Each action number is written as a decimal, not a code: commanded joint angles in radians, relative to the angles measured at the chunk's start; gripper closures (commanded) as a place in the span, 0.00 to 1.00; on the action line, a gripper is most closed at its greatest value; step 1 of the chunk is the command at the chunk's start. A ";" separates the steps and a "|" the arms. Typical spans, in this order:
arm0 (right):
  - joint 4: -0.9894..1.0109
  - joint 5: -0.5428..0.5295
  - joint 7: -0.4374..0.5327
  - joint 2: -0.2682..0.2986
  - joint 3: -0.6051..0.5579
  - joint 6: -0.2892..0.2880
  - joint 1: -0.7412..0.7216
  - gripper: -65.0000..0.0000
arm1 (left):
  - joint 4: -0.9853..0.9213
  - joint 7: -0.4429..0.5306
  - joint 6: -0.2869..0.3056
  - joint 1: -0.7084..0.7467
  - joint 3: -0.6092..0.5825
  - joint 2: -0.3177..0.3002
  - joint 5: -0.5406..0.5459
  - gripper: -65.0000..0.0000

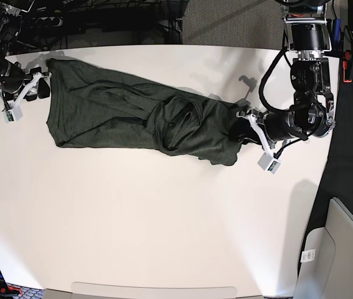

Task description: Fold the T-shirt properly

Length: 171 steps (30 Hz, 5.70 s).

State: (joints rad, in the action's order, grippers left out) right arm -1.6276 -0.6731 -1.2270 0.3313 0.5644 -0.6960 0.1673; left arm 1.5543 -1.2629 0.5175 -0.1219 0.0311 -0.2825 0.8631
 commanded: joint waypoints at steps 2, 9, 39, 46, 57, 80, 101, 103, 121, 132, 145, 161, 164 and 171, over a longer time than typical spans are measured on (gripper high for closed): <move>-0.013 -0.029 0.005 0.016 0.006 -0.002 -0.001 0.59 | 0.016 0.010 0.010 -0.017 0.002 -0.002 0.015 0.91; -0.013 -0.035 0.005 -0.011 0.001 -0.002 -0.012 0.25 | 0.018 0.009 0.010 -0.017 -0.036 0.009 0.015 0.92; 0.097 -0.037 0.005 -0.331 0.006 -0.002 -0.119 0.82 | 0.021 0.010 0.010 0.006 -0.052 0.013 0.017 0.92; 0.088 -0.099 -0.070 -0.329 0.007 -0.002 -0.156 0.91 | 0.022 0.010 0.010 0.031 -0.049 0.013 0.017 0.92; 0.089 -0.376 -0.075 -0.156 0.156 -0.002 -0.148 0.99 | 0.061 0.010 0.010 0.089 -0.050 0.013 0.018 0.92; 0.053 -0.518 -0.110 -0.488 -0.215 -0.002 -0.303 0.99 | -0.035 0.124 0.007 0.138 -0.052 0.035 0.014 0.92; 0.186 -0.350 -0.052 -0.488 -0.714 -0.002 -0.369 0.99 | -0.036 0.137 0.003 0.138 -0.050 0.033 0.012 0.92; 0.231 -0.336 -0.029 -0.488 -0.746 -0.002 -0.389 0.99 | -0.036 0.137 0.003 0.138 -0.046 0.033 0.012 0.92; 0.100 -0.339 -0.058 -0.488 -0.731 -0.002 -0.398 0.54 | 0.050 0.130 0.002 0.136 0.048 0.033 0.015 0.75; 0.042 -0.334 -0.058 -0.354 -0.410 -0.002 -0.412 0.55 | 0.231 0.068 0.002 0.195 0.158 0.030 0.017 0.74; 0.045 -0.330 -0.055 -0.200 -0.258 -0.002 -0.400 0.55 | 0.430 0.162 -0.115 0.298 0.072 0.116 0.012 0.70; 0.068 -0.330 -0.055 -0.194 -0.257 -0.002 -0.404 0.55 | 0.437 0.481 -0.422 0.368 -0.171 -0.004 0.012 0.70; 0.068 -0.330 -0.055 -0.194 -0.255 -0.002 -0.404 0.55 | 0.440 0.496 -0.465 0.377 -0.173 -0.013 -0.005 0.70; 0.100 -0.330 -0.053 -0.194 -0.255 -0.002 -0.417 0.55 | 0.470 0.500 -0.461 0.380 -0.333 -0.031 -0.150 0.70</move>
State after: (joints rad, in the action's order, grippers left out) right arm -1.5112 -0.9752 -1.3014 0.1291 0.3054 -0.6926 -0.2226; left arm 2.0041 -0.7841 0.0528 0.2634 -0.3096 -0.3046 0.7166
